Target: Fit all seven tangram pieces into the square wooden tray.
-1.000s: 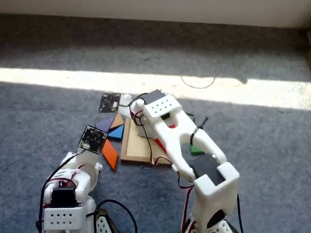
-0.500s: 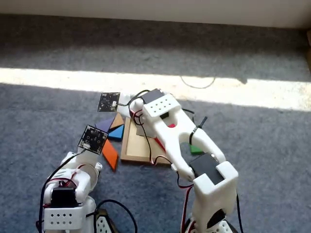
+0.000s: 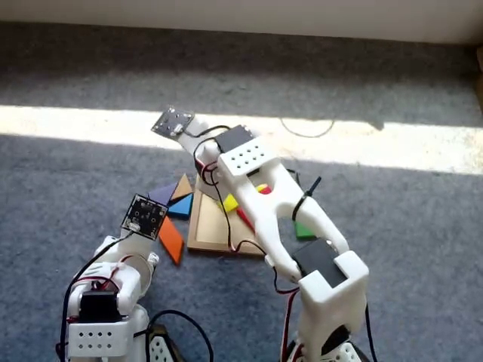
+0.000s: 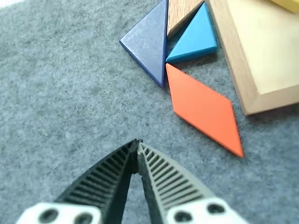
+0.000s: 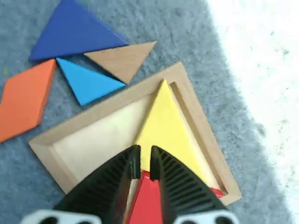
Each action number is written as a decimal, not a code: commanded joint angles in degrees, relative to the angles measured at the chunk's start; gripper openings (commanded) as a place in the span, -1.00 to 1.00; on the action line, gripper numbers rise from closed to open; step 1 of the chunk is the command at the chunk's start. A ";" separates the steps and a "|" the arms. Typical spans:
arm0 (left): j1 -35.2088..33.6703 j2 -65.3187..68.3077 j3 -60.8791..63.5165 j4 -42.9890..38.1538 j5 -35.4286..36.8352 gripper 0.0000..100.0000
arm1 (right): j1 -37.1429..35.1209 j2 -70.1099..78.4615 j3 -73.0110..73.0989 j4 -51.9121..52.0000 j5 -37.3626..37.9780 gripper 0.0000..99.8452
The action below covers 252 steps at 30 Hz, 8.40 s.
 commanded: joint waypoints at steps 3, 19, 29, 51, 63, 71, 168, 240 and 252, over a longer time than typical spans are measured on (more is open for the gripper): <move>-0.75 -1.80 -0.13 -0.70 -0.35 -0.99 | 0.13 0.22 2.59 -8.31 -8.09 -0.95; -0.75 -1.80 -0.13 -0.70 -0.35 -0.99 | 9.19 3.21 10.77 -14.81 1.58 -0.95; -0.75 -1.80 -0.13 -0.70 -0.35 -0.99 | 9.36 -9.45 10.33 -2.95 2.11 -0.95; -1.10 -1.80 -0.48 -0.88 -0.35 -0.99 | 18.86 -46.64 43.38 1.63 -28.13 -0.40; -1.01 -1.80 -0.40 -0.88 -0.35 -0.99 | 23.69 -46.37 54.02 -12.53 -28.13 -0.40; -0.84 -1.80 -0.31 -0.88 -0.35 -0.99 | 23.60 -30.99 52.00 -16.40 -28.13 -0.40; -1.27 -1.80 -0.84 -0.62 -0.35 -0.99 | -3.56 -27.03 24.57 -3.74 -20.92 -0.98; 8.84 116.79 -80.31 -19.87 7.12 -0.51 | 25.45 -57.36 70.81 -35.12 -30.07 -0.99; 11.03 118.20 -81.01 -18.20 6.59 -0.51 | 25.19 -57.36 70.55 -35.12 -27.69 -0.99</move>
